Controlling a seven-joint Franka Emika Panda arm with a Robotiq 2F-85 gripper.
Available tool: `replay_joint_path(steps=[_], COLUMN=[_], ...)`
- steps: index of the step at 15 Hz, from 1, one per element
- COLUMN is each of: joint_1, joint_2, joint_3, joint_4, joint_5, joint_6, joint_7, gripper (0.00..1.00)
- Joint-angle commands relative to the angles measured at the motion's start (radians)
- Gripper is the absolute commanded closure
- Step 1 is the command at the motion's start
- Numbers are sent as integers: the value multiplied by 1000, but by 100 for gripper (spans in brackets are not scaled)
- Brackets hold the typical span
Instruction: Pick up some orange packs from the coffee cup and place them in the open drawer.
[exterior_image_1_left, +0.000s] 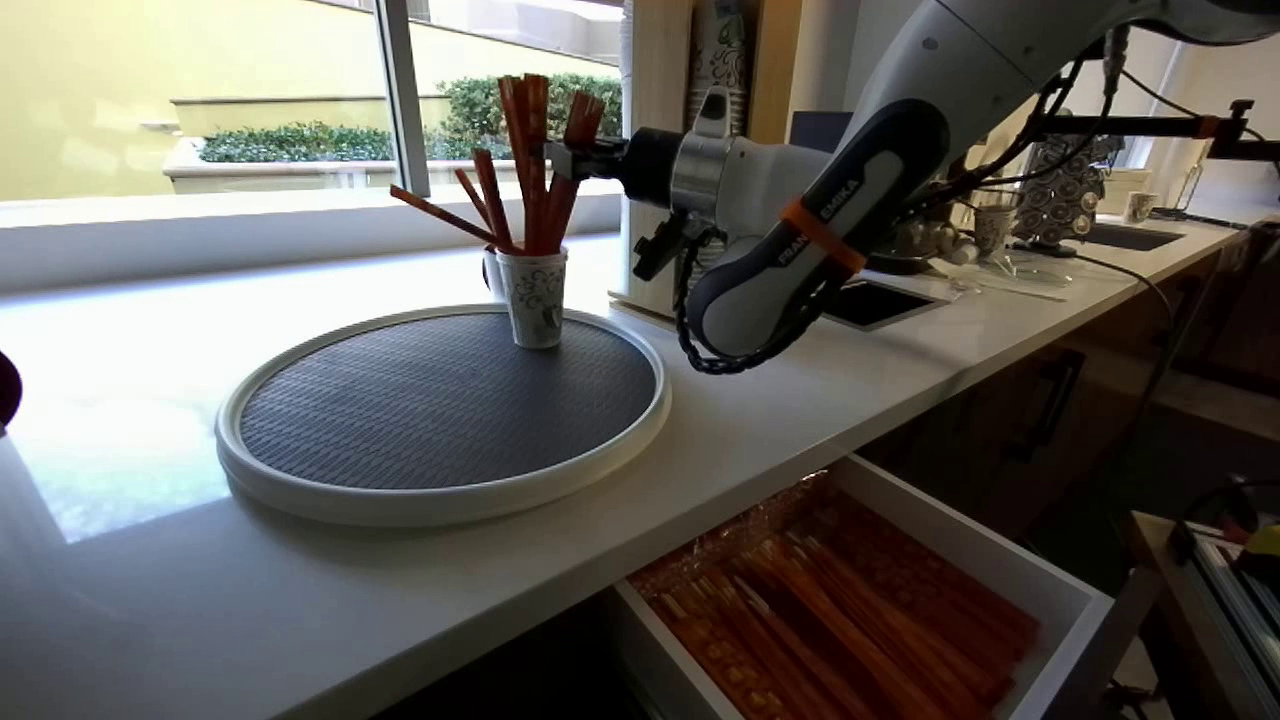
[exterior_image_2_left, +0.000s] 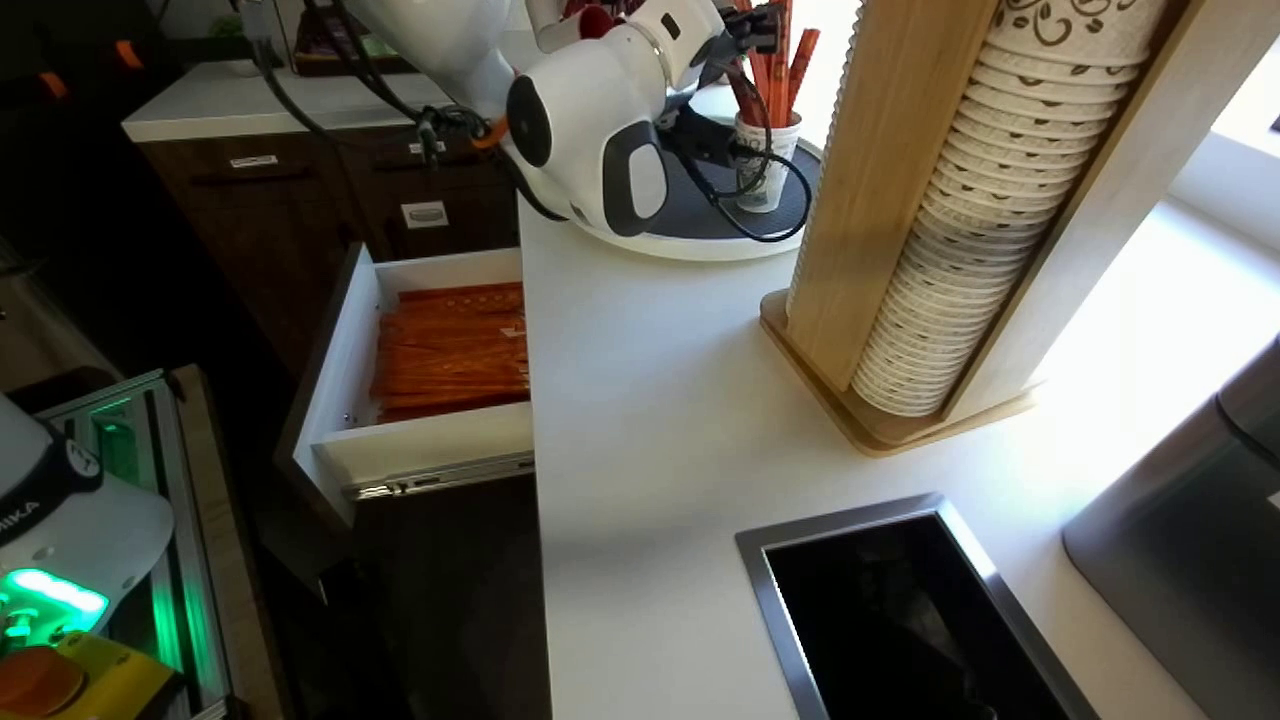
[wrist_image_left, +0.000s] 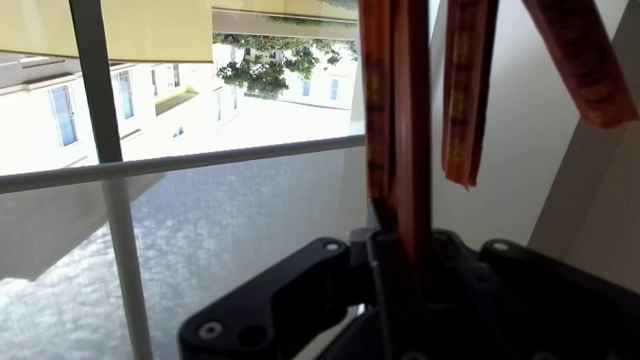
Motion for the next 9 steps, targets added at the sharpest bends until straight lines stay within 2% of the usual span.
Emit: replay_joint_path(steps=[1,9], joint_1=[-16,-30], joint_2=[-50,-121], joint_3=[41,68], joint_4=[-48,-84], joint_5=[45,72], joint_6=[19,19], joint_7=[-29,-26], gripper=[98,98])
